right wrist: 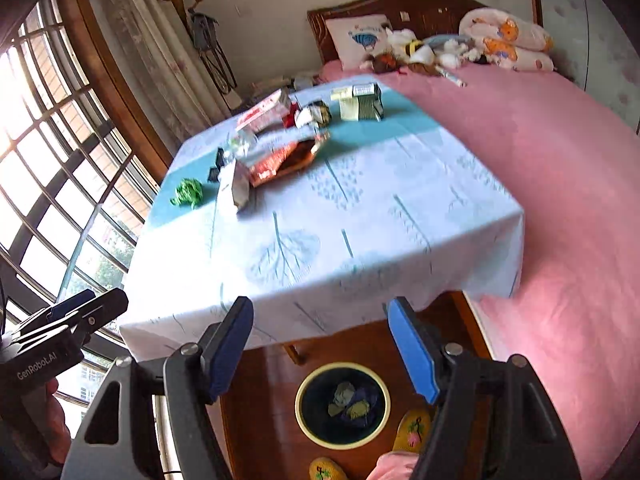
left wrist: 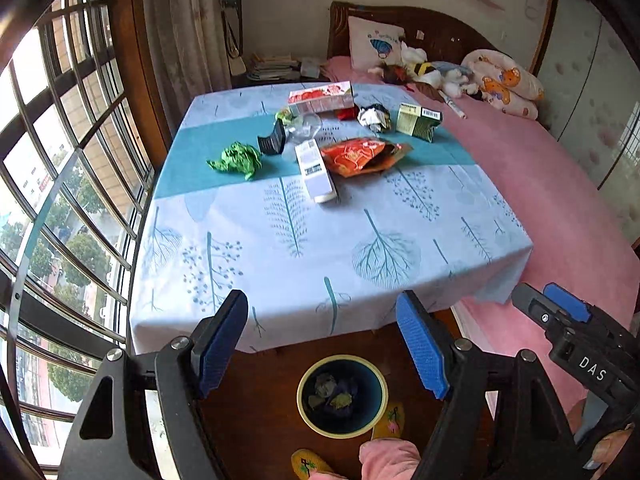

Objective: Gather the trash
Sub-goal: 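Raise both open tools back over the table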

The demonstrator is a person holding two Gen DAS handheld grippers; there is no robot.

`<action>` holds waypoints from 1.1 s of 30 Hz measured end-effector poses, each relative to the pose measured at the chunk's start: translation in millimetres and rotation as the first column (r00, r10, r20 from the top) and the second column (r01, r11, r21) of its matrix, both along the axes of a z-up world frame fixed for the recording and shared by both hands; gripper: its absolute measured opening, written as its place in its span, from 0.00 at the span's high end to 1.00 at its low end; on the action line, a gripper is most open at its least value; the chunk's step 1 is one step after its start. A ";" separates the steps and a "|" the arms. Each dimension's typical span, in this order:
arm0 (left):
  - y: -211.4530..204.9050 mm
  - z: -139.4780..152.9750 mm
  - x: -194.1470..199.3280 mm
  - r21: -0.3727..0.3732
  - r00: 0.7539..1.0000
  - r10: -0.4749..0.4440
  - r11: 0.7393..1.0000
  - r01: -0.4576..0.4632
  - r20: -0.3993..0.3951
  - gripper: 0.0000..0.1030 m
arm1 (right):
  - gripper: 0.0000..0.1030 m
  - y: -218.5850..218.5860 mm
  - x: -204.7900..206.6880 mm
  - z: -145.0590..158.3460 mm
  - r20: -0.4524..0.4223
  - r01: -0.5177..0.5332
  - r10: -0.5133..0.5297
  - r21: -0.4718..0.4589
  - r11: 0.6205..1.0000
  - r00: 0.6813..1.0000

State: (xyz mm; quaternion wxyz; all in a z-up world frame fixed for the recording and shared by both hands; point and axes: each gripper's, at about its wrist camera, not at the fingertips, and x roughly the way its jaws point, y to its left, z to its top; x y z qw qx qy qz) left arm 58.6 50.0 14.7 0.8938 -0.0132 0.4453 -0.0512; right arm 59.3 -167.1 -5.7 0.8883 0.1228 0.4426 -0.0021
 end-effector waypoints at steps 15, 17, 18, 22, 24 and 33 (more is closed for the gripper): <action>12.0 52.7 40.4 -0.077 0.999 -0.014 0.997 0.017 0.034 0.19 | 0.31 22.0 55.4 59.8 0.088 -0.069 0.070 -0.017 0.998 0.994; 12.6 50.3 53.9 -0.046 0.998 0.030 0.999 -0.028 0.046 0.19 | 0.31 19.2 70.3 54.1 0.071 -0.075 0.075 -0.004 0.997 0.995; 13.6 46.6 62.6 -0.052 0.998 0.047 0.998 -0.045 0.042 0.19 | 0.31 16.9 79.8 50.9 0.062 -0.082 0.081 0.004 0.997 0.995; 15.2 21.7 107.7 -0.109 0.992 0.117 0.987 -0.121 -0.040 0.19 | 0.31 6.4 126.6 33.1 0.021 -0.134 0.133 0.043 0.990 0.991; 11.9 6.8 131.6 -0.103 0.985 0.158 0.981 -0.166 -0.075 0.19 | 0.31 -1.0 153.4 20.6 -0.003 -0.150 0.150 0.063 0.987 0.989; -13.1 -58.9 238.8 -0.080 0.939 0.277 0.951 -0.298 -0.206 0.19 | 0.31 -44.7 269.7 -60.3 -0.161 -0.166 0.209 0.246 0.955 0.965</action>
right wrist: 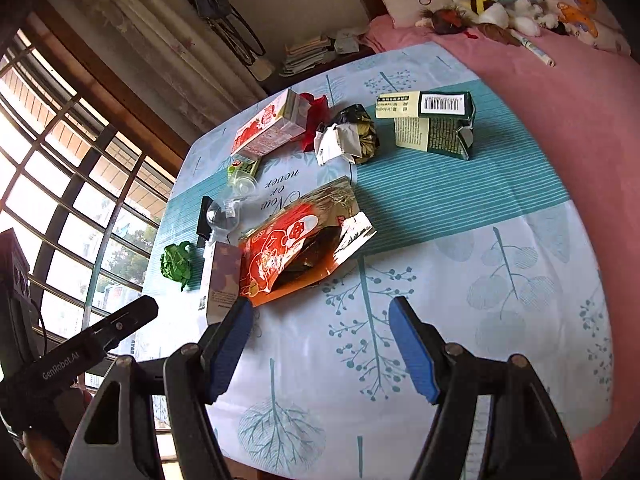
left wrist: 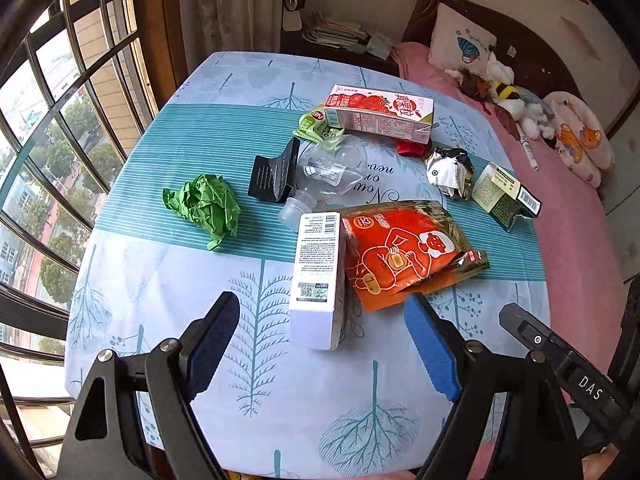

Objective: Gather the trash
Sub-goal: 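Raise both open tools back over the table, then grasp the white carton with the left tool while the right tool grasps the orange snack bag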

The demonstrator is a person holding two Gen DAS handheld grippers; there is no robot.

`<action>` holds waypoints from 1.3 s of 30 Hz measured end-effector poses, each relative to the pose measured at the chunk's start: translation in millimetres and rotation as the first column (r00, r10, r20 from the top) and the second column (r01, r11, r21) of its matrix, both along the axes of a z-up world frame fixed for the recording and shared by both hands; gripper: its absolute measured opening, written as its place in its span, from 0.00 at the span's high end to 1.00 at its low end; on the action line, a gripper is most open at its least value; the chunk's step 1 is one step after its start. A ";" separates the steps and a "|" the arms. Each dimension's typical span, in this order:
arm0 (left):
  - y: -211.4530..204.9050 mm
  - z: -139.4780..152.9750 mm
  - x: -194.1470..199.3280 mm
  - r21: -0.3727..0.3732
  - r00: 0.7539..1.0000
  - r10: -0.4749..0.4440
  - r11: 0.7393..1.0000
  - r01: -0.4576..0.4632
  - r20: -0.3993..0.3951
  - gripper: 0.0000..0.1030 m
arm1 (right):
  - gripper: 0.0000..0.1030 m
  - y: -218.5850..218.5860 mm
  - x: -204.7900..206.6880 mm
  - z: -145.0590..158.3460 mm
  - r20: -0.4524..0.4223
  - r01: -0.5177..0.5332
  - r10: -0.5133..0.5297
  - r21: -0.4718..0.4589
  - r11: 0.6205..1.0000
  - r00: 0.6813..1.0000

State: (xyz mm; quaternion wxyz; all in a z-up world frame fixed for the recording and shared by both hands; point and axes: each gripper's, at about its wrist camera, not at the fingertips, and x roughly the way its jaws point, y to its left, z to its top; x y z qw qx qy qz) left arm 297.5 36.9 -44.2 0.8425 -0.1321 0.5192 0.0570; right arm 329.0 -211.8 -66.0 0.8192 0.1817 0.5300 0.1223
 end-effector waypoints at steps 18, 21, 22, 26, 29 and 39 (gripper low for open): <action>18.8 -83.5 47.5 -0.026 0.974 0.163 0.985 -0.168 -0.155 0.35 | 0.37 38.9 90.6 -66.2 -0.016 -0.178 0.182 0.130 0.975 0.983; 17.9 -92.7 52.4 -0.046 0.972 0.157 0.985 -0.167 -0.174 0.51 | 0.60 49.1 92.9 -69.9 -0.013 -0.217 0.220 0.122 0.969 0.975; 17.1 -91.9 52.5 -0.041 0.974 0.157 0.985 -0.165 -0.165 0.55 | 0.69 51.4 93.2 -70.8 -0.015 -0.230 0.233 0.121 0.966 0.972; 14.6 -94.2 54.4 -0.062 0.976 0.144 0.986 -0.155 -0.162 0.68 | 0.87 53.3 92.2 -67.7 0.000 -0.251 0.252 0.120 0.961 0.968; 11.6 -86.8 50.5 -0.054 0.981 0.134 0.988 -0.143 -0.139 0.68 | 0.93 51.8 88.4 -55.3 0.040 -0.261 0.258 0.101 0.960 0.965; 22.6 -12.3 15.3 0.035 0.997 0.081 0.996 -0.081 0.012 0.68 | 0.95 65.3 50.4 18.0 0.205 -0.277 0.267 0.022 0.961 0.942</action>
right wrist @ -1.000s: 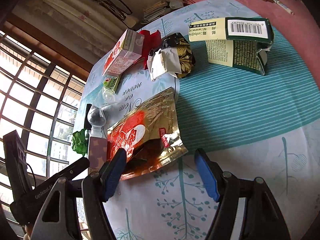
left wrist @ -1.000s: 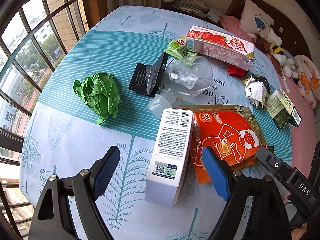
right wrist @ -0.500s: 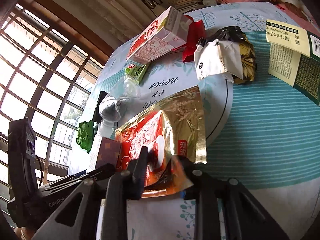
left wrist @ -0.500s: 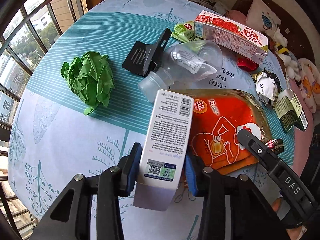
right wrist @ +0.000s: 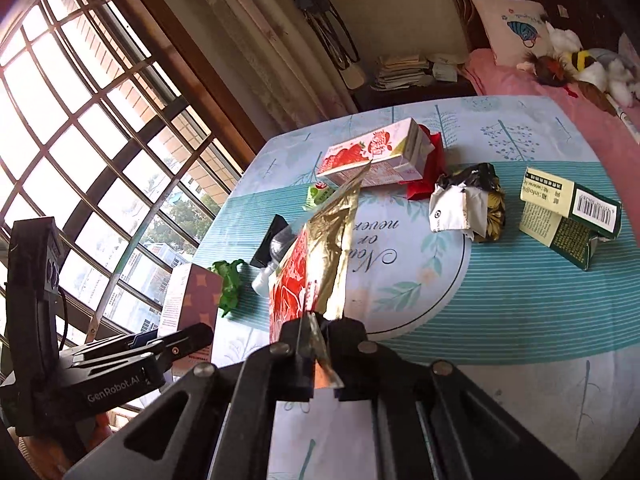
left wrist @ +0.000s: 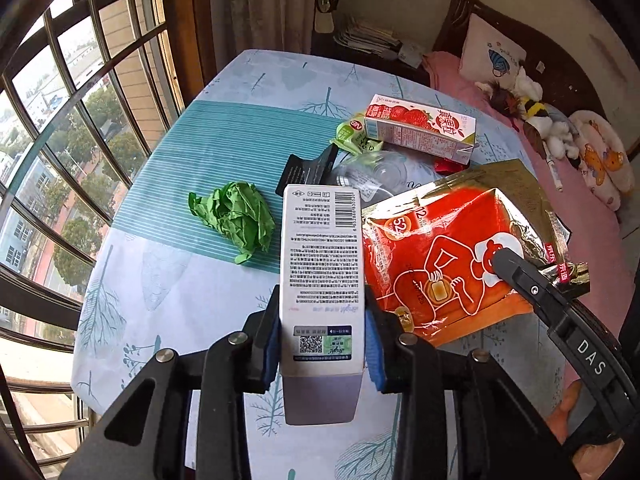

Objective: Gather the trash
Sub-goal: 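Grasp the white carton with the left tool while the right tool grasps the orange snack bag, then carry the white carton and orange snack bag down over the bin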

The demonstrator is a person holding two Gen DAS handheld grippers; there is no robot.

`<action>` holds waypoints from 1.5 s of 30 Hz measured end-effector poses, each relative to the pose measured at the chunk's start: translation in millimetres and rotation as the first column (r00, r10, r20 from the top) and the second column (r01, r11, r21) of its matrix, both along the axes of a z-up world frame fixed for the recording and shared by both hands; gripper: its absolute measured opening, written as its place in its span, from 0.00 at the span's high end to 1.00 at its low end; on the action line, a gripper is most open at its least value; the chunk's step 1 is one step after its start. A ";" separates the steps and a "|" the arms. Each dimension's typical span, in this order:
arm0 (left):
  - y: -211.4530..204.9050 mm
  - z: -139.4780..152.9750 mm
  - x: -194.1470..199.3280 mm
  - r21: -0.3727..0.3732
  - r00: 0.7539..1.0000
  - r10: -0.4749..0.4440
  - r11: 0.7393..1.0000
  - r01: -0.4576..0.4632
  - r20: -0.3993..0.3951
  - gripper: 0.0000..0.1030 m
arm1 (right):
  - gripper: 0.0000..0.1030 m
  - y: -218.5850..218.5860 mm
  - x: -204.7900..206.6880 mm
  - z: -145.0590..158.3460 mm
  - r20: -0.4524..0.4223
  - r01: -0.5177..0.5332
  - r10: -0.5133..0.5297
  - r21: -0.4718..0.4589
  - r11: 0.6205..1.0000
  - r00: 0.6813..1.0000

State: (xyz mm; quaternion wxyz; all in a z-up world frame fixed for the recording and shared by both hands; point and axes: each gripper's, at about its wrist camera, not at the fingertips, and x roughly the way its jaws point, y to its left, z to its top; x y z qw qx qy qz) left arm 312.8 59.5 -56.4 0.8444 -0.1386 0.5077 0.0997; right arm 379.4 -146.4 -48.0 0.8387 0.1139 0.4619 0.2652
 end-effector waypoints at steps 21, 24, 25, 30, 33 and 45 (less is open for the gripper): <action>128.6 41.1 -221.4 0.118 0.998 -0.030 0.993 0.023 0.063 0.68 | 0.95 148.8 -209.8 43.7 0.120 -0.036 0.040 -0.038 0.999 0.992; 129.4 27.8 -245.1 0.107 0.998 -0.054 0.993 0.050 0.038 0.68 | 0.95 155.0 -242.3 32.1 0.092 -0.030 0.035 -0.060 0.998 0.995; 126.6 23.4 -251.2 0.104 0.998 -0.065 0.993 0.062 0.027 0.68 | 0.95 155.2 -251.7 28.2 0.082 -0.029 0.035 -0.071 0.997 0.996; 99.3 4.4 -271.7 0.085 0.990 -0.141 0.986 0.143 -0.023 0.68 | 0.95 144.8 -288.9 14.9 0.019 -0.016 0.018 -0.118 0.993 1.000; 76.0 -6.9 -274.5 0.076 0.980 -0.194 0.977 0.197 -0.048 0.68 | 0.95 132.0 -304.7 9.2 -0.012 0.001 -0.003 -0.148 0.989 1.000; -11.4 -118.7 -278.1 0.028 0.942 -0.307 0.949 0.313 -0.132 0.68 | 0.95 54.6 -337.9 -101.3 -0.198 0.111 -0.164 -0.257 0.960 0.966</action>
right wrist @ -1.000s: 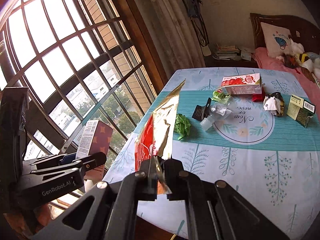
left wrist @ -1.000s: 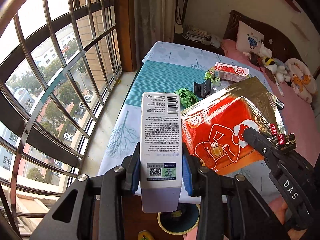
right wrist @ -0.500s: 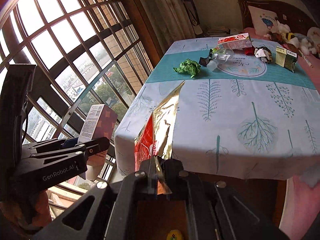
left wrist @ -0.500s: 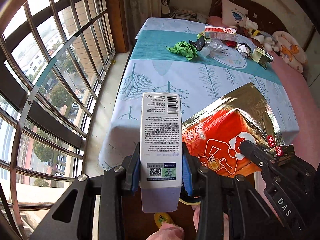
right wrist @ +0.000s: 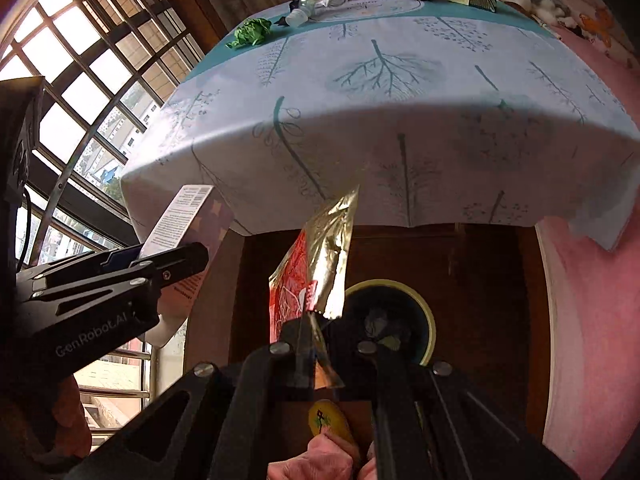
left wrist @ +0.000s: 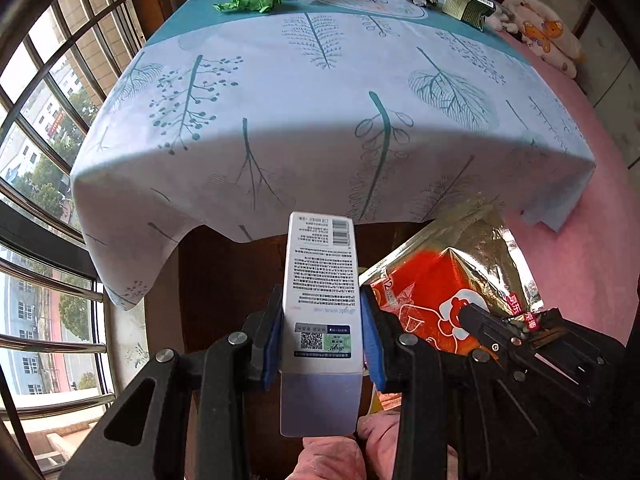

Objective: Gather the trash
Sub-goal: 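Carry the white carton and orange snack bag down over the bin, then open both tools to drop the carton and snack bag into the bin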

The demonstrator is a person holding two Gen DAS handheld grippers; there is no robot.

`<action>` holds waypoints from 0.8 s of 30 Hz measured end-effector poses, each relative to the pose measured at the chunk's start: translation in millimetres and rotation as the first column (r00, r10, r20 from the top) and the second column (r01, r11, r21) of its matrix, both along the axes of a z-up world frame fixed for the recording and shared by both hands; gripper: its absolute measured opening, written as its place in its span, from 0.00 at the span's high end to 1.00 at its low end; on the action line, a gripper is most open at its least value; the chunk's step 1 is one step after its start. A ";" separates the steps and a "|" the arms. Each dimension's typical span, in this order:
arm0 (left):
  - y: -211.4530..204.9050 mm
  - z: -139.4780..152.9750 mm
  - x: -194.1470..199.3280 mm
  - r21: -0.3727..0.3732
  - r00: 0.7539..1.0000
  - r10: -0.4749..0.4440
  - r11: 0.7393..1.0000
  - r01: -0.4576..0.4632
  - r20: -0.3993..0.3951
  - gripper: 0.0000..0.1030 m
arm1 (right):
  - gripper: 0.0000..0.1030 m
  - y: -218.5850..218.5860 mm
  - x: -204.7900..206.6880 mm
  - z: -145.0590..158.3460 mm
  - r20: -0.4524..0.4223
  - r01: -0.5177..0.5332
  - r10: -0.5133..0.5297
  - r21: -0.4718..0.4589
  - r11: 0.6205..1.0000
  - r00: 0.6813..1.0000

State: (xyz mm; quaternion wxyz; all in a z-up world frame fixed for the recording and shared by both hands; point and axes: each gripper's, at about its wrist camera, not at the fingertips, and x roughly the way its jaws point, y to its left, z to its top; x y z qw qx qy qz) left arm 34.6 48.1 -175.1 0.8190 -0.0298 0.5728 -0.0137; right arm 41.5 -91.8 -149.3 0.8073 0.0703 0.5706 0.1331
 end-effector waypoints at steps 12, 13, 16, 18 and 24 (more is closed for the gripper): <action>-37.8 -170.2 -3.4 -0.007 0.997 0.013 1.000 -0.013 -0.080 0.68 | 0.95 -39.8 6.1 -169.5 -0.064 0.012 -0.016 -0.060 0.998 0.998; -39.1 -179.9 -3.4 -0.003 0.996 0.013 1.000 -0.014 -0.085 0.68 | 0.95 -41.4 6.6 -179.9 -0.070 0.012 -0.016 -0.061 0.998 0.997; -42.1 -200.3 -2.9 -0.006 0.996 0.016 1.000 -0.017 -0.089 0.68 | 0.92 -43.6 7.9 -205.8 -0.093 0.003 -0.008 -0.063 0.998 0.996; -44.2 -207.3 -2.5 -0.017 0.996 0.018 1.000 -0.019 -0.083 0.64 | 0.91 -45.8 7.7 -216.8 -0.100 0.000 -0.007 -0.065 0.998 0.995; -42.4 -207.2 2.8 -0.021 0.998 0.043 0.999 -0.044 -0.045 0.25 | 0.65 -50.7 22.3 -228.2 -0.138 0.031 -0.038 -0.049 0.998 0.990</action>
